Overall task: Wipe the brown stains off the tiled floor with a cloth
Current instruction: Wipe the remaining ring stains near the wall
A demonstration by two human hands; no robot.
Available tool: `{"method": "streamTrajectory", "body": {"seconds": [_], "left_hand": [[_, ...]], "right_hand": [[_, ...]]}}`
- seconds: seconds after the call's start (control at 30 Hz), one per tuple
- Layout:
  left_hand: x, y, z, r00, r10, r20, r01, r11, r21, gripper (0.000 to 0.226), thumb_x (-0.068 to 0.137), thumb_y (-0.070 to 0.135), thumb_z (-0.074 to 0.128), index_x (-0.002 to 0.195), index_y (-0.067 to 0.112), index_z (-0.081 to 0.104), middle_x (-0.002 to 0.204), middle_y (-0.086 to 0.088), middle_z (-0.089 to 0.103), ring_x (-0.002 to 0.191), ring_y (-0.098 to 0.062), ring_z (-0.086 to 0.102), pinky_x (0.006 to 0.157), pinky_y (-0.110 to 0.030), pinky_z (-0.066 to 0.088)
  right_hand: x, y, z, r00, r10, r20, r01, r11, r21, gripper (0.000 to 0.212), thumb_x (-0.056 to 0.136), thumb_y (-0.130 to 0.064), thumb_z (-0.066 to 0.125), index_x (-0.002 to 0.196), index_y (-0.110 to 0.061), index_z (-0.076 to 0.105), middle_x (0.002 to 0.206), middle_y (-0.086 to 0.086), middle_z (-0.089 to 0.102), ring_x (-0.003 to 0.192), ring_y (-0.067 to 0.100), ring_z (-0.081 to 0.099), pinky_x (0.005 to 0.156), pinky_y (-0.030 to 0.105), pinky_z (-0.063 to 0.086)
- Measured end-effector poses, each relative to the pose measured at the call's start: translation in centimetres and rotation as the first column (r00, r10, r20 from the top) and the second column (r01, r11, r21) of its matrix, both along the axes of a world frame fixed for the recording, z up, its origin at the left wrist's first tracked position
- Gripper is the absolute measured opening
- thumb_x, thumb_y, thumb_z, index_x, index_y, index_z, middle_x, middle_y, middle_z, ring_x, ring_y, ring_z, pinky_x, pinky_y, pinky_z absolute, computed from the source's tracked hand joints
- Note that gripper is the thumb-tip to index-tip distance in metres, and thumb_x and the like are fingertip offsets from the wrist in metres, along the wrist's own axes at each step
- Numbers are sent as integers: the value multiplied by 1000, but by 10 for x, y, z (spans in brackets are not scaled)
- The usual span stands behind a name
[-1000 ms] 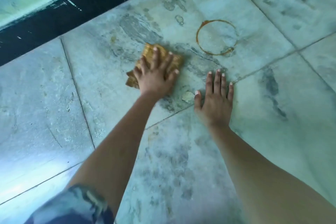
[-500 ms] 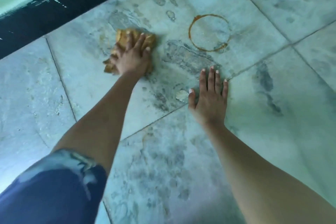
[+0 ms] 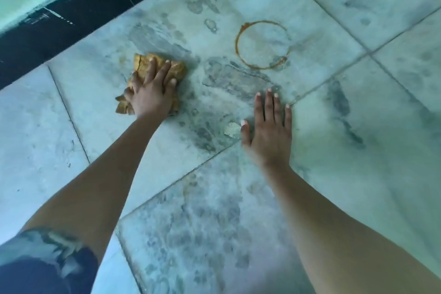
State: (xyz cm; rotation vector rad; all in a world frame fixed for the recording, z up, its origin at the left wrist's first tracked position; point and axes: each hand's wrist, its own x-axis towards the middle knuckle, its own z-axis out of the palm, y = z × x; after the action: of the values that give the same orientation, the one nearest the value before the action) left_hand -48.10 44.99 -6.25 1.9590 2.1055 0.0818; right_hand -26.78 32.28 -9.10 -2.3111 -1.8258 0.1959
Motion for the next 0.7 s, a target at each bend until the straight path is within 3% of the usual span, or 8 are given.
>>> {"method": "streamTrajectory", "body": {"seconds": [0.1, 0.2, 0.33, 0.4, 0.47, 0.57, 0.63, 0.7], "left_hand": [[62, 44, 1, 996, -85, 40, 86, 996, -23, 49, 97, 52, 29, 144, 46, 22, 159, 13, 7, 144, -37, 3, 110, -63, 6], [110, 19, 1, 946, -325, 1, 325, 946, -16, 49, 96, 54, 27, 144, 47, 20, 159, 14, 8, 144, -37, 4, 110, -62, 11], [60, -65, -5, 820, -569, -63, 572, 820, 33, 52, 92, 57, 21, 144, 48, 22, 157, 14, 17, 143, -37, 17, 106, -59, 24], [12, -79, -3, 868, -493, -57, 496, 867, 48, 53, 91, 57, 21, 142, 45, 29, 155, 12, 25, 141, -37, 23, 103, -57, 29], [-11, -58, -3, 951, -307, -26, 308, 951, 19, 52, 92, 57, 24, 142, 45, 30, 156, 12, 22, 142, -34, 18, 106, -57, 23], [16, -3, -1, 998, -62, 6, 61, 998, 9, 47, 97, 51, 31, 143, 45, 26, 158, 13, 13, 144, -33, 8, 109, -59, 13], [58, 27, 3, 995, -96, 27, 97, 995, -7, 47, 98, 49, 31, 144, 45, 24, 159, 13, 9, 144, -35, 5, 109, -59, 11], [100, 27, 2, 965, -263, 19, 264, 964, -39, 48, 98, 49, 30, 145, 46, 21, 159, 13, 6, 145, -35, 2, 110, -59, 11]], "right_hand": [[0, 0, -1, 1000, -3, -5, 3, 1000, -4, 70, 89, -44, 22, 146, -5, 27, 154, 16, 22, 143, 29, 21, 116, 42, 3], [0, 0, 0, 1000, -31, -3, 31, 1000, -6, 72, 87, -44, 24, 145, 0, 28, 153, 18, 24, 142, 30, 21, 115, 41, 4], [-1, 0, -1, 998, -65, -1, 65, 998, 14, 73, 85, -43, 29, 142, 2, 32, 150, 21, 29, 140, 32, 27, 114, 42, 8], [-1, 0, -1, 998, -55, 0, 55, 998, 3, 74, 85, -44, 26, 145, 0, 27, 153, 19, 25, 142, 30, 22, 115, 40, 5], [-1, 0, -1, 998, -53, -18, 53, 999, 3, 75, 86, -45, 23, 146, -1, 23, 154, 18, 22, 143, 29, 19, 116, 40, 4], [-1, -2, -1, 998, -55, -33, 55, 998, 7, 73, 85, -43, 26, 142, 2, 31, 150, 20, 30, 140, 32, 28, 115, 43, 10], [-1, -2, -1, 997, -53, -61, 55, 998, 33, 71, 85, -41, 26, 140, 4, 36, 148, 21, 34, 137, 32, 33, 114, 45, 14], [3, -3, 1, 991, -67, -114, 72, 996, 46, 72, 85, -39, 23, 142, 3, 32, 150, 19, 30, 140, 31, 28, 115, 43, 13]]}}
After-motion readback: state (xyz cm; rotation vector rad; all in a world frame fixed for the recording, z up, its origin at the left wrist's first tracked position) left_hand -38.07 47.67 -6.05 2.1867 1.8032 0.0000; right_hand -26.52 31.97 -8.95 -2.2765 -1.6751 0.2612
